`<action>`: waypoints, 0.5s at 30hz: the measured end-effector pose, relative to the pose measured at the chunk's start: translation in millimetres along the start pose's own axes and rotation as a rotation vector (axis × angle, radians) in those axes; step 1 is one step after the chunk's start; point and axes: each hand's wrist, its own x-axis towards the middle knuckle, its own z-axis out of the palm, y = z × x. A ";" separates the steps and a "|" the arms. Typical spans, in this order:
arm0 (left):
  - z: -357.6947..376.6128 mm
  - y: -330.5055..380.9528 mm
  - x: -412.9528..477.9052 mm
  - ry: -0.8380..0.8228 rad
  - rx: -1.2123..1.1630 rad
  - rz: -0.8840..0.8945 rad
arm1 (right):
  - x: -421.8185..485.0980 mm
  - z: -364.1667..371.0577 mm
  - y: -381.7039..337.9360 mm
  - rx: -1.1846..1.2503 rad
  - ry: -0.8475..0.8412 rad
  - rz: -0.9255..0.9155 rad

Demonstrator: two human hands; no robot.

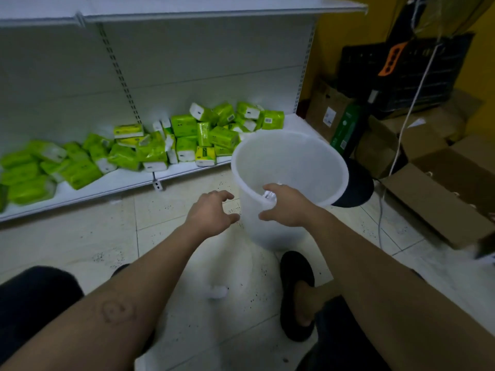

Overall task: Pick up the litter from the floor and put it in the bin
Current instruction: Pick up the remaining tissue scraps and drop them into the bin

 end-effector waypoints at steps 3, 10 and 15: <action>4.1 -20.4 -22.2 -0.036 0.001 -0.036 | -7.2 30.4 -14.1 -0.078 -0.061 -0.025; 50.6 -67.6 -49.3 -0.253 0.112 -0.120 | -24.5 138.9 15.8 0.028 -0.277 0.225; 107.2 -110.6 -58.0 -0.540 0.233 -0.210 | -24.5 193.7 57.3 0.007 -0.482 0.336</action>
